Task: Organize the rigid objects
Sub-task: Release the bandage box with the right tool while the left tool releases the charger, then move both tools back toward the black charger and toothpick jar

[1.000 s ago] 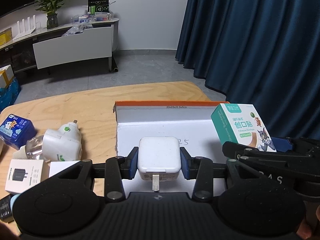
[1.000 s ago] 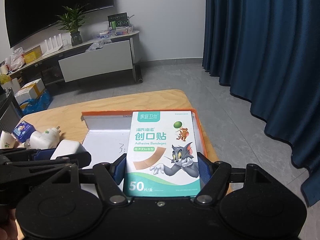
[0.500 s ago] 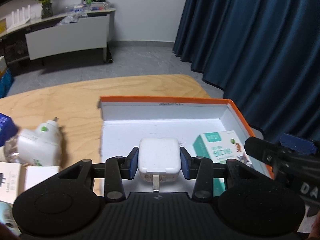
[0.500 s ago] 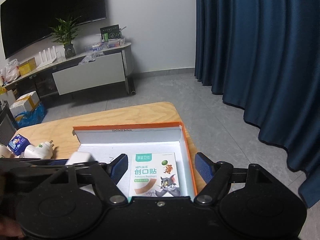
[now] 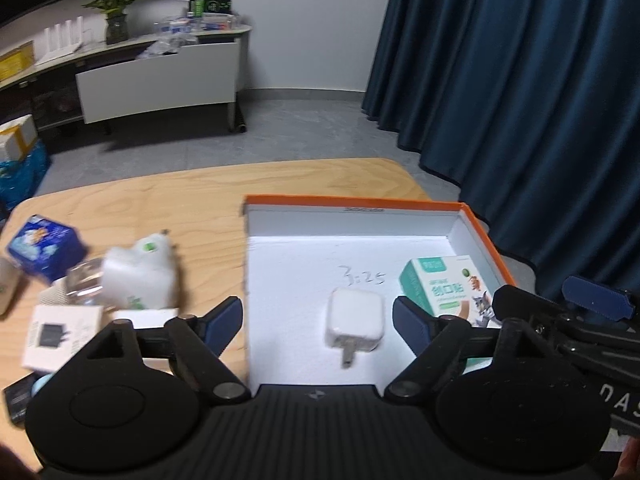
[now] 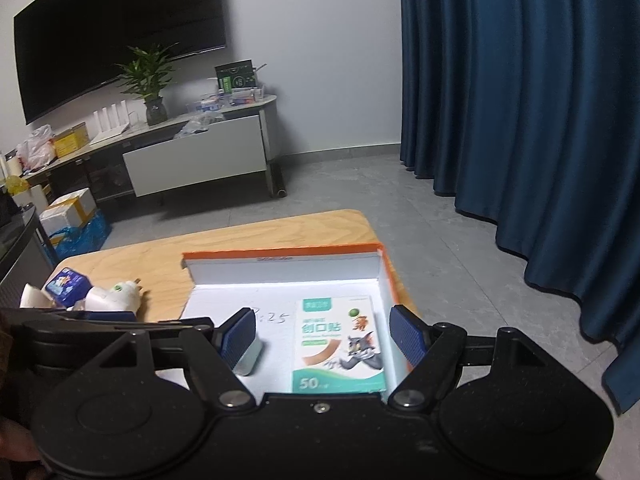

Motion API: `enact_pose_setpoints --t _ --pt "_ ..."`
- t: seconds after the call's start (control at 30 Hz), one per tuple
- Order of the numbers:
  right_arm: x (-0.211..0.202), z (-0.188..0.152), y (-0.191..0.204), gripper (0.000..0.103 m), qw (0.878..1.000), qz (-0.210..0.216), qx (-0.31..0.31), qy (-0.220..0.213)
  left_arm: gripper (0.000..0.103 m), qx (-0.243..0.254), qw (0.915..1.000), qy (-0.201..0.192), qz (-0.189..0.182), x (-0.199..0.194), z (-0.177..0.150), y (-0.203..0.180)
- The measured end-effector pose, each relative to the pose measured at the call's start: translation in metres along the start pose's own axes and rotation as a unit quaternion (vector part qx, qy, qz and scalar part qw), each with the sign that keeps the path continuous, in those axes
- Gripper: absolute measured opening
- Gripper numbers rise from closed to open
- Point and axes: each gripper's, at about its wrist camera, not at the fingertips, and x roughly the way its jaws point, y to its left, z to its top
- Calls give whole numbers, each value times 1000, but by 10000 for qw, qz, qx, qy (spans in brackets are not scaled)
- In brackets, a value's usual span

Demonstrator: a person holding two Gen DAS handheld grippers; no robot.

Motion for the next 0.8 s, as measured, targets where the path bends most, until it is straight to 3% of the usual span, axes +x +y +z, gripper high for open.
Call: enact_pose_setpoints --t 0.27,0.8 --pt "-13 -6 18 88 9997 219 -65 50 96 -69 9995 -106 303 -30 -14 19" --pt "-20 -22 75 88 9951 827 -468 268 97 -567 9948 -244 806 -72 -41 79"
